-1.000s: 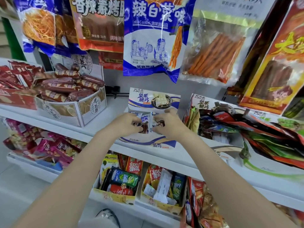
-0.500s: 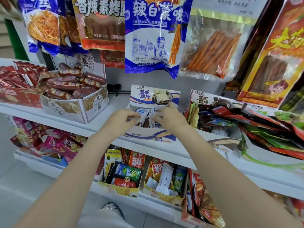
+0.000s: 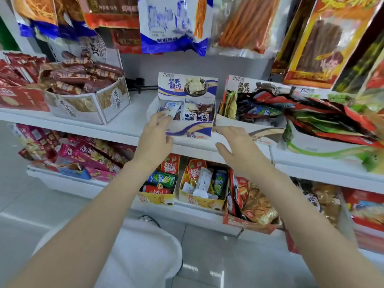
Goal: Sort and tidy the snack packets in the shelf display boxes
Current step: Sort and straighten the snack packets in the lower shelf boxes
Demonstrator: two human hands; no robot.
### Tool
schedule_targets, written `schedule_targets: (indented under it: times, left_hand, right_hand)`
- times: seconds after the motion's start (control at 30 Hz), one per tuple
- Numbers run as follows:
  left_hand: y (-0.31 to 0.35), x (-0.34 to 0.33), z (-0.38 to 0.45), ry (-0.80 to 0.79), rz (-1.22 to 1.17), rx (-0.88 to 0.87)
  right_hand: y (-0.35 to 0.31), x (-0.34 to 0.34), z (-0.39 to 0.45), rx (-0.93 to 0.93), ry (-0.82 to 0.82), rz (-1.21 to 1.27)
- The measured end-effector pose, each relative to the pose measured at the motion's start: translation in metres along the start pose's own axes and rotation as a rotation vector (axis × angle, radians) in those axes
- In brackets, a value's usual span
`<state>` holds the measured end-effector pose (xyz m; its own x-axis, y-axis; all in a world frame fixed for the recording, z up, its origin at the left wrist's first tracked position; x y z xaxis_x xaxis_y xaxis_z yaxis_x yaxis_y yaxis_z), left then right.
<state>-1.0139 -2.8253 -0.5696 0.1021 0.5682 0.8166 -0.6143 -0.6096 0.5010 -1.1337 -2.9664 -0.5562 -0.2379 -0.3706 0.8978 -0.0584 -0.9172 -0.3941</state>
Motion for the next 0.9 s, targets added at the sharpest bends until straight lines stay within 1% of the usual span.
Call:
schedule_targets:
  times: [0.07,0.1,0.27,0.33,0.4,0.43,0.5,0.6,0.67,0.73,0.8,0.83,0.9]
  left_hand:
    - [0.019,-0.017,-0.015,0.022,0.001,-0.083]
    - [0.027,-0.03,-0.024,-0.003,-0.005,-0.111]
    - [0.047,-0.107,-0.061,-0.265,-0.017,-0.15]
    - [0.052,-0.134,-0.07,-0.374,-0.06,-0.104]
    - [0.056,-0.156,-0.075,-0.469,-0.151,0.0]
    - [0.057,-0.166,-0.077,-0.506,-0.204,0.048]
    - [0.061,-0.184,-0.078,-0.573,-0.267,0.116]
    - [0.067,-0.204,-0.075,-0.627,-0.272,0.143]
    - [0.071,-0.214,-0.074,-0.642,-0.269,0.141]
    - [0.074,-0.224,-0.075,-0.669,-0.198,0.128]
    - [0.071,-0.233,-0.078,-0.706,-0.096,0.122]
    - [0.069,-0.237,-0.079,-0.72,-0.058,0.13]
    - [0.066,-0.24,-0.081,-0.717,-0.023,0.127]
  right_hand:
    - [0.022,-0.005,-0.036,-0.072,-0.027,0.02]
    - [0.034,-0.009,-0.051,-0.112,-0.051,0.021]
    - [0.094,-0.035,-0.112,-0.305,-0.176,0.062]
    - [0.119,-0.044,-0.128,-0.398,-0.189,0.083]
    - [0.141,-0.056,-0.141,-0.507,-0.173,0.147]
    - [0.149,-0.065,-0.146,-0.551,-0.176,0.138]
    - [0.165,-0.083,-0.15,-0.61,-0.227,0.021]
    - [0.181,-0.103,-0.139,-0.598,-0.311,-0.161]
    - [0.195,-0.115,-0.126,-0.604,-0.431,-0.332]
    - [0.209,-0.121,-0.113,-0.65,-0.542,-0.425]
    - [0.218,-0.121,-0.103,-0.658,-0.577,-0.465]
    - [0.218,-0.118,-0.098,-0.623,-0.564,-0.454]
    - [0.22,-0.122,-0.096,-0.512,-0.534,-0.328]
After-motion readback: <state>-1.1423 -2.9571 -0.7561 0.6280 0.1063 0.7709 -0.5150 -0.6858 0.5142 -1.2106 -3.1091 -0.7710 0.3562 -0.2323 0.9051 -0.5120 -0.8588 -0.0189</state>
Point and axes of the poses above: each hand's wrist, its own z-axis towards the middle knuckle, its own x-axis out of the back of the hand, y = z × x, the point moved 6 cm from there along z, towards the middle knuckle, and after that the axes turned 5 degrees about -y, right-handed, at the moved point
